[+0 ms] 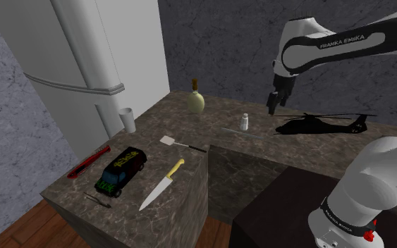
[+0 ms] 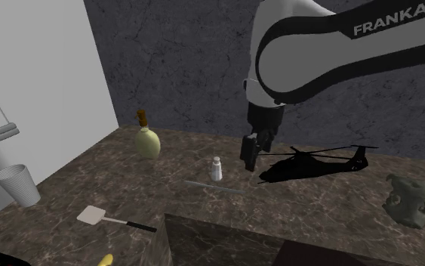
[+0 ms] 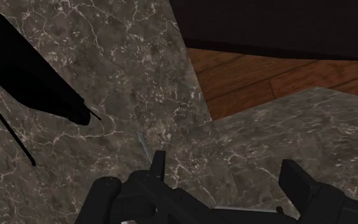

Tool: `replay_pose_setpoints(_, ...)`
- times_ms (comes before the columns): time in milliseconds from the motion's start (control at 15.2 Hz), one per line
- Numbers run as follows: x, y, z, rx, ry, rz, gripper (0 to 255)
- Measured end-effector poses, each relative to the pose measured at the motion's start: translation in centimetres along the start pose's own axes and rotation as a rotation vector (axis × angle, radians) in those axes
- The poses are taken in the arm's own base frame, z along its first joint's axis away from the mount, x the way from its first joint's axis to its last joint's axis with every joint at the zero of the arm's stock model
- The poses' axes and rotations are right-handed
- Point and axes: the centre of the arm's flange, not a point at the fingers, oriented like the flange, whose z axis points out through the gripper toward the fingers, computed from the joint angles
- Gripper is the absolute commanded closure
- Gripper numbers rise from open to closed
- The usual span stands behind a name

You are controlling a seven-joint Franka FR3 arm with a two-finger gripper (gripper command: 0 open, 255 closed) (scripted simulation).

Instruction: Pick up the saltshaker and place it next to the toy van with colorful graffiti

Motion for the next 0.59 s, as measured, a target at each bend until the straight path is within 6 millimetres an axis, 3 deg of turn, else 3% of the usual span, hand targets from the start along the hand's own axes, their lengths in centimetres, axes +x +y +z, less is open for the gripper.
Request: replay_pose_setpoints(594,6.4,4.9,8.0,0.009,0.075,-0.010,0)
